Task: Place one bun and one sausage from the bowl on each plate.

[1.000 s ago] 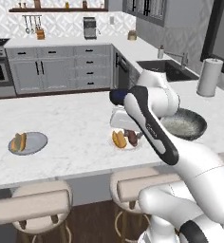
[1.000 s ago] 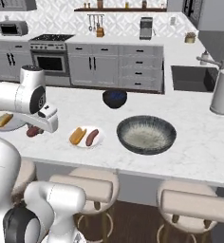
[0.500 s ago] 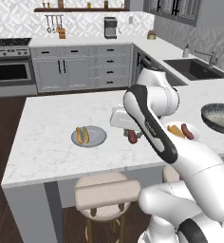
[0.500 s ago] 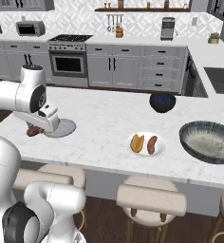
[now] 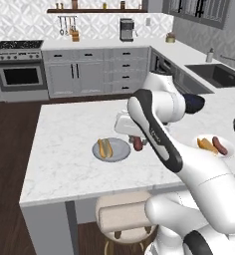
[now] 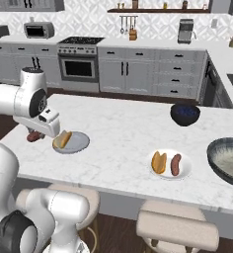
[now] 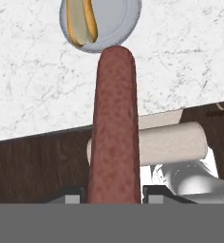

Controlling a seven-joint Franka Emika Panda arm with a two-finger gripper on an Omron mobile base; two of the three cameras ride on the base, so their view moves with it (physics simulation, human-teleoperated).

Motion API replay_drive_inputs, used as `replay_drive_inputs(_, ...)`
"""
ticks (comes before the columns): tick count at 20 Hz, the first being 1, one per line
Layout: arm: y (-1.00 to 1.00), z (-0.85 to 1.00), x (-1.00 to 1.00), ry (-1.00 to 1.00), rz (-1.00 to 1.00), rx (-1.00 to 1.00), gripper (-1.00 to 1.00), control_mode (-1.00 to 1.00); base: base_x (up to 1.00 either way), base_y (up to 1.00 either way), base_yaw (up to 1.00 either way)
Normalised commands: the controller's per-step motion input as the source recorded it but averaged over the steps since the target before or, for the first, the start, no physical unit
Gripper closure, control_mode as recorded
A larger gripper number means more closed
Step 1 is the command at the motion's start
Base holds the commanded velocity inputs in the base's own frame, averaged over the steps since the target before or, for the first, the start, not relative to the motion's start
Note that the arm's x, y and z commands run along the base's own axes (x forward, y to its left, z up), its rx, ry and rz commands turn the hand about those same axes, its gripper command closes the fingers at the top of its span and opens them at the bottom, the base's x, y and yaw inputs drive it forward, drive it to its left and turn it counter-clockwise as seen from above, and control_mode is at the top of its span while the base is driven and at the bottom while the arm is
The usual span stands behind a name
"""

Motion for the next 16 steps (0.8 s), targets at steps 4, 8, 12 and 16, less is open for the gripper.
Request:
replay_drive_inputs(4,0.0,0.0,0.0,0.0,0.0,0.0,1.0,1.0,0.98,-0.04,0.0)
replay_drive_inputs(8,-0.1,-0.14,0.72,0.02,0.0,-0.05,1.0,-1.0,0.25,0.0,0.0)
replay_drive_inputs(12,-0.24,-0.35,1.0,0.14,0.15,-0.09,1.0,-1.0,0.0,0.0,0.0)
replay_drive_inputs(16,-0.14,-0.35,0.98,0.11,0.29,-0.04,1.0,-1.0,0.0,0.0,0.0)
